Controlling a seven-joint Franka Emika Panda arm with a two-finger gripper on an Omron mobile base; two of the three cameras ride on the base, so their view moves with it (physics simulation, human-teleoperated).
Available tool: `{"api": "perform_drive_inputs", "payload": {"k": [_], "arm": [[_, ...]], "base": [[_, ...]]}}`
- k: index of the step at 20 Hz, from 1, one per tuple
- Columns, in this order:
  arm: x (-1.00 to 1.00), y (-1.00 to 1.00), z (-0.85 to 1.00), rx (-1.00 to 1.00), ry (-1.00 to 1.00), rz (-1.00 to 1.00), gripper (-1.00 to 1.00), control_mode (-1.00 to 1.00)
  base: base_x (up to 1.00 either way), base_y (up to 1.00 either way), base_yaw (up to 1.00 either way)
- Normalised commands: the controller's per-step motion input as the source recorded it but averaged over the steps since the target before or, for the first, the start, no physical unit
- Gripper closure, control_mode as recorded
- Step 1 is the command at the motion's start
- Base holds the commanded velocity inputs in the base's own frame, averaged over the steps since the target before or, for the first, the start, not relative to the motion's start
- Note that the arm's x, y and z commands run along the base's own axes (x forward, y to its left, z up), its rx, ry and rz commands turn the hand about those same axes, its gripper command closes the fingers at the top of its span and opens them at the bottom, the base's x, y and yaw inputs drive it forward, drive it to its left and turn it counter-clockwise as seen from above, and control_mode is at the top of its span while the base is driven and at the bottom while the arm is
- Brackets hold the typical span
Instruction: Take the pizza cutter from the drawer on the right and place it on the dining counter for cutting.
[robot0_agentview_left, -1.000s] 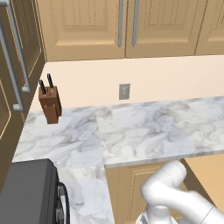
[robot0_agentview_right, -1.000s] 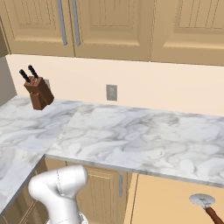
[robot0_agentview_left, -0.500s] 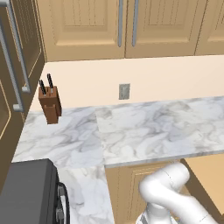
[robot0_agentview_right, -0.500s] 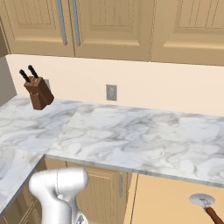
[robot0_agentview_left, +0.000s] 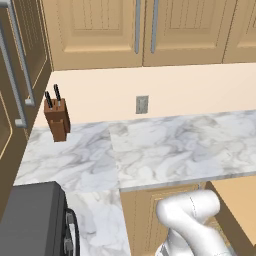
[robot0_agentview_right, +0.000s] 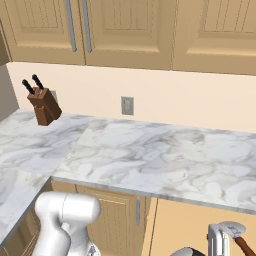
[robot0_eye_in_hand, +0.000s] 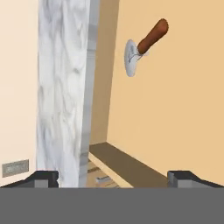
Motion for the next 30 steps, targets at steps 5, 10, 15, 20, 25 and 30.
{"api": "perform_drive_inputs", "payload": {"k": [5, 10, 15, 20, 25, 30], "arm": [[0.95, 0.15, 0.09, -0.04, 0.19, 0.0, -1.0, -1.0], [0.74, -0.22, 0.0, -0.03, 0.08, 0.02, -1.0, -1.0], [0.47, -0.32, -0.01, -0.13, 0.09, 0.18, -1.0, -1.0], [0.2, -0.44, 0.0, -0.19, 0.13, 0.32, -1.0, -1.0], [0.02, -0.46, -0.08, -0.2, 0.1, 0.34, -1.0, -1.0], [0.0, -0.38, -0.02, -0.24, 0.15, 0.36, -1.0, -1.0]], "base": [[0.0, 0.0, 0.0], [0.0, 0.0, 0.0], [0.0, 0.0, 0.0], [0.0, 0.0, 0.0], [0.0, 0.0, 0.0], [0.0, 0.0, 0.0]]}}
